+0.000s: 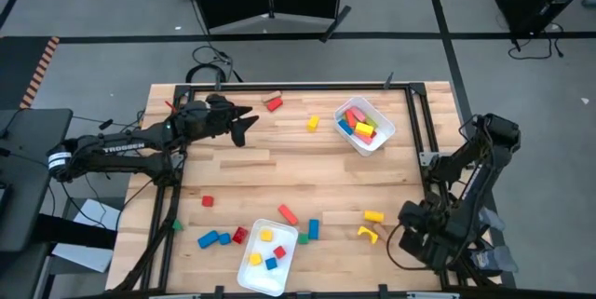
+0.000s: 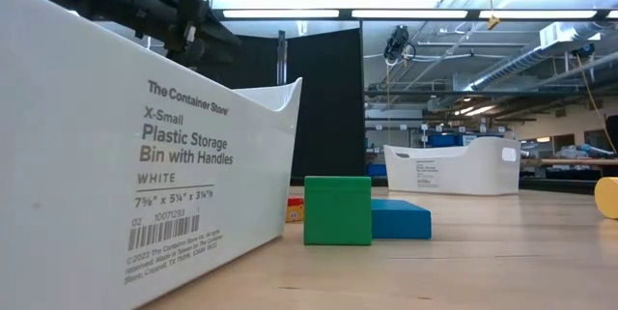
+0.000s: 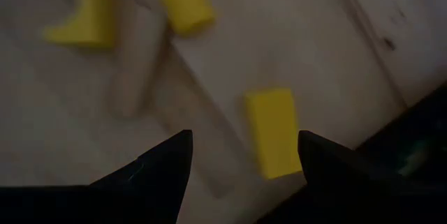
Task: Sort blocks by size
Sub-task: Put the yellow rectangle block into the top white bin
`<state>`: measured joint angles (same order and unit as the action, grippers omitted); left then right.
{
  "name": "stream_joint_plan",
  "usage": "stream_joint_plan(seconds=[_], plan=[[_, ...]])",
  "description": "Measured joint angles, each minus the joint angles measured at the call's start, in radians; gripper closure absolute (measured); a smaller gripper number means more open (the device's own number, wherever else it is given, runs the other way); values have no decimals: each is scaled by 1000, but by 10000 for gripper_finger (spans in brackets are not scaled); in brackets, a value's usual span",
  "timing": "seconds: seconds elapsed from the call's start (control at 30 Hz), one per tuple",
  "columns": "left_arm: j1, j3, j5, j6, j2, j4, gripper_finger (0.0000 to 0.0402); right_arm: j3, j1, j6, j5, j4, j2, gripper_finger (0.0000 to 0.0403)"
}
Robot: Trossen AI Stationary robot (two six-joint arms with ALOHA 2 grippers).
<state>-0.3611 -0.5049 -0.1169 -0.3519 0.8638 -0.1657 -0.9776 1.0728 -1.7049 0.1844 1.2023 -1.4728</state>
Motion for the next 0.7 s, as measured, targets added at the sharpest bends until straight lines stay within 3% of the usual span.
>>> stream_joint_plan(seconds=[0.53, 0.7], plan=[[30, -1, -1, 0, 0, 2, 172, 299, -29, 42, -89, -198, 130, 133], [30, -1, -2, 0, 0, 3, 172, 362, -50, 98, -130, -344, 132, 133]])
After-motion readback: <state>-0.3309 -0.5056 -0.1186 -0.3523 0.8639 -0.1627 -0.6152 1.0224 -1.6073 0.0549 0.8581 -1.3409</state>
